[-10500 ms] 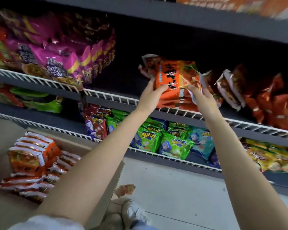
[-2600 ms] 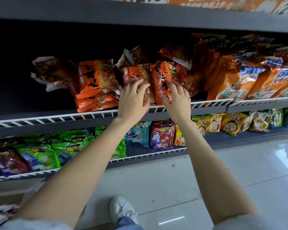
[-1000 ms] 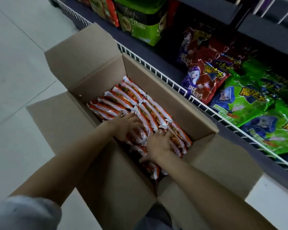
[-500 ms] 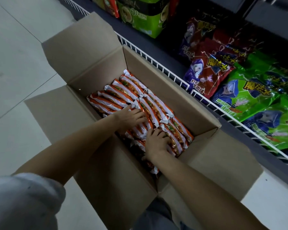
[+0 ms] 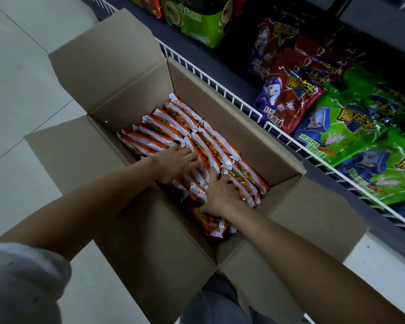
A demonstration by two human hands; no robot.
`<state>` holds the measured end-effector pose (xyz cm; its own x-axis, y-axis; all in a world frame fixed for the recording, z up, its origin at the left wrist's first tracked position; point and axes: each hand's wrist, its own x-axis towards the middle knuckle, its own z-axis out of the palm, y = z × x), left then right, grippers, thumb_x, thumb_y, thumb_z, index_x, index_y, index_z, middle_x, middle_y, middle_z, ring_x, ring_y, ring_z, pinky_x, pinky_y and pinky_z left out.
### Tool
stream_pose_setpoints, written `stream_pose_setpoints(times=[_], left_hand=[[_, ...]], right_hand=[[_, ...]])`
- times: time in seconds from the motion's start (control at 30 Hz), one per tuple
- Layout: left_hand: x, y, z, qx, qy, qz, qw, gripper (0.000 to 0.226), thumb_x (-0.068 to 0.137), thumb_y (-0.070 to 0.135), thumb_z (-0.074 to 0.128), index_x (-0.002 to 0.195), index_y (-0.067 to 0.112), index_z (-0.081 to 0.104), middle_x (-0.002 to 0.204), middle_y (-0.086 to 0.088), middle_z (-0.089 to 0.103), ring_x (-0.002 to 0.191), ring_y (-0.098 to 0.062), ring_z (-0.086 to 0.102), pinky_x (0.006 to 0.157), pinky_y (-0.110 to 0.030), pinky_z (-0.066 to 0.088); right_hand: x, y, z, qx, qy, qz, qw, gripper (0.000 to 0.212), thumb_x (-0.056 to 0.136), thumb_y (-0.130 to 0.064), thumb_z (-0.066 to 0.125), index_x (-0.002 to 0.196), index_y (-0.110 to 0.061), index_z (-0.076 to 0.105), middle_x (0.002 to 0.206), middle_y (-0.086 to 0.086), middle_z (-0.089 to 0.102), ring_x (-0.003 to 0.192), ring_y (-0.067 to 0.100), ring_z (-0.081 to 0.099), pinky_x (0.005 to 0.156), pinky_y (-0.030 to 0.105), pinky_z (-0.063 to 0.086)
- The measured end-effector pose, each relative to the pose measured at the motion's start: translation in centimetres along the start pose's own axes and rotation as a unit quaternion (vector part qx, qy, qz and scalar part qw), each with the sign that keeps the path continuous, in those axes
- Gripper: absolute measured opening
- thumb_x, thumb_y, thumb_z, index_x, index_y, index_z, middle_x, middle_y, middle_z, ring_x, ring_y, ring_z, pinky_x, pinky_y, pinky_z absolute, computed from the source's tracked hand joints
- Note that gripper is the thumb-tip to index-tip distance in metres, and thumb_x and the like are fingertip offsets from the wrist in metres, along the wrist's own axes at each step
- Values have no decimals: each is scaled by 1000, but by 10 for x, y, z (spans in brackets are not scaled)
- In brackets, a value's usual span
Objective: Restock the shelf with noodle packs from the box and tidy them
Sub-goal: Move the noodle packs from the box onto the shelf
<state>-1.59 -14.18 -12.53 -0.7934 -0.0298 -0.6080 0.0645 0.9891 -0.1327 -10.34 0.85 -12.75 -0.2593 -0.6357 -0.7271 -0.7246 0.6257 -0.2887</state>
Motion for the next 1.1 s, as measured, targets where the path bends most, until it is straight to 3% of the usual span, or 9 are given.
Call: stream_pose_setpoints(times=[0.1,0.2,0.37,0.5,0.6,0.73,0.87,1.1], left_hand=[[-1,2,2,10,-12,8,1000,83,80,36,68,145,18,19,148,-9,27,135,-27,28,113,-45,26],[-1,3,3,27,-24,10,999,78,83,44,62,145,15,23,148,-10,29,136,-26,28,114,-44,23],[2,5,0,109,-41,15,993,82,85,42,61,148,13,17,153,-10,22,141,-28,17,116,-45,17],[6,7,-5,93,-55,11,994,81,84,33,64,148,15,18,154,-8,21,142,-26,17,117,-44,15],[0,3,-6,71,-55,4,996,76,88,39,59,148,17,18,156,-8,15,144,-25,11,118,-44,8],[-9,-1,-6,39,-37,14,998,77,90,55,47,149,17,16,156,-9,15,144,-26,13,117,-46,6],[-14,-5,-10,19,-17,18,1000,83,81,51,62,145,18,20,149,-7,27,137,-25,25,115,-45,12],[-14,-4,-11,42,-34,24,998,88,79,50,62,146,18,15,150,-10,23,137,-26,22,114,-45,16]], right_hand=[[5,-5,12,-56,-11,-7,998,127,73,-41,78,146,-30,-25,140,28,22,117,40,43,89,44,50],[7,-7,18,-99,-2,-24,995,128,74,-49,76,142,-33,-31,137,29,30,116,39,45,88,45,49],[4,-5,8,-94,-2,-36,995,126,74,-51,75,142,-37,-31,133,27,40,112,40,50,87,46,49],[-10,1,-16,-56,12,-58,997,129,69,-55,76,143,-36,-29,136,30,38,116,45,48,90,50,49],[-30,8,-56,-26,29,-85,996,127,69,-50,77,146,-33,-23,138,28,39,124,46,39,99,48,42],[-54,25,-109,24,82,-92,992,124,68,-41,79,148,-32,-15,148,21,26,135,43,26,105,49,36],[-56,31,-111,-40,162,-99,981,115,70,-41,76,150,-26,-6,139,19,28,124,38,31,95,44,42],[-38,37,-71,-192,233,-127,945,91,85,-47,54,150,-33,-8,128,19,34,108,35,43,85,40,45]])
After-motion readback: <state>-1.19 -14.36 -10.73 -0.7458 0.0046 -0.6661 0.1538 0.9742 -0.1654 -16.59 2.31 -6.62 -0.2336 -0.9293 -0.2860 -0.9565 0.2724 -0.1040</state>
